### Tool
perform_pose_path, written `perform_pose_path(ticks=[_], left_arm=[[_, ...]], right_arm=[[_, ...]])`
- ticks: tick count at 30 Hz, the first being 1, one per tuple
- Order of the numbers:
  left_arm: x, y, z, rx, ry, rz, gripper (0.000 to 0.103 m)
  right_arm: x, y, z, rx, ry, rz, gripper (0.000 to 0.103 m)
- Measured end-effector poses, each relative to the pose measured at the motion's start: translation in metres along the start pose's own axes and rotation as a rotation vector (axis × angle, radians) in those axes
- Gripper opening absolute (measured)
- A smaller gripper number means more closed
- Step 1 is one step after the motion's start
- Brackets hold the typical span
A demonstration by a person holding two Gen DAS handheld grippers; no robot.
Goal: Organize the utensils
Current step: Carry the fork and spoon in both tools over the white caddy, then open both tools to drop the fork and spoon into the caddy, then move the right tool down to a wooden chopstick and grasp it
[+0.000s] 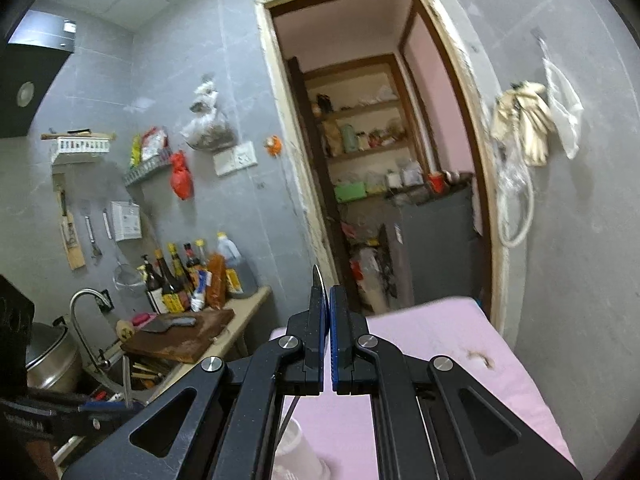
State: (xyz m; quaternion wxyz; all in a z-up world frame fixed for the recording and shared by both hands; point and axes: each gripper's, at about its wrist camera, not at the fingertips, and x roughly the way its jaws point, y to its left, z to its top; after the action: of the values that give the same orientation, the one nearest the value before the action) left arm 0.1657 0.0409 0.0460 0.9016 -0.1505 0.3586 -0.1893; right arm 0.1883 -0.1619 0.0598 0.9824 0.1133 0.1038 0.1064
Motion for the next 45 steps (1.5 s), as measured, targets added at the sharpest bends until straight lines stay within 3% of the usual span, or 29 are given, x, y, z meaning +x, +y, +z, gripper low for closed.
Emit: perform_pose_path(ticks=[4,8,14,21,25,31,34,36,38,41,45], left_arm=[[-0.018,0.015,0.020,0.002,-0.083,0.074,0.024],[-0.030,0.031,0.038,0.036,-0.160,0.209,0.024],[-0.018,0.050,0.045,0.098,-0.189,0.356,0.024],[0.007,0.071,0.037,0.081,-0.177,0.328,0.024],[0.026,0.073,0.030,0.100,-0.123,0.341,0.024],[0.041,0.083,0.020,0.042,-0.056,0.296,0.024],[0.040,0.087,0.018,0.020,-0.060,0.273,0.039],[0.036,0.087,0.017,-0.001,-0.081,0.255,0.058],[0.031,0.086,0.015,-0.025,-0.112,0.233,0.059],[0.030,0.082,0.011,-0.039,-0.121,0.250,0.059],[0.024,0.071,0.006,-0.031,-0.159,0.288,0.074]], right_arm=[[0.019,0.019,0.007,-0.043,-0.042,0.033,0.002],[0.043,0.039,0.004,-0.105,-0.071,0.034,0.002],[0.072,0.057,-0.015,-0.170,-0.044,0.017,0.002],[0.094,0.060,-0.046,-0.218,0.050,-0.006,0.002],[0.098,0.056,-0.060,-0.205,0.106,-0.001,0.003],[0.096,0.048,-0.070,-0.180,0.172,0.016,0.008],[0.091,0.043,-0.071,-0.161,0.183,0.025,0.022],[0.086,0.040,-0.070,-0.142,0.182,0.028,0.027],[0.081,0.037,-0.067,-0.129,0.181,0.026,0.027],[0.068,0.028,-0.059,-0.101,0.167,0.017,0.039],[0.047,0.015,-0.045,-0.078,0.143,0.004,0.057]])
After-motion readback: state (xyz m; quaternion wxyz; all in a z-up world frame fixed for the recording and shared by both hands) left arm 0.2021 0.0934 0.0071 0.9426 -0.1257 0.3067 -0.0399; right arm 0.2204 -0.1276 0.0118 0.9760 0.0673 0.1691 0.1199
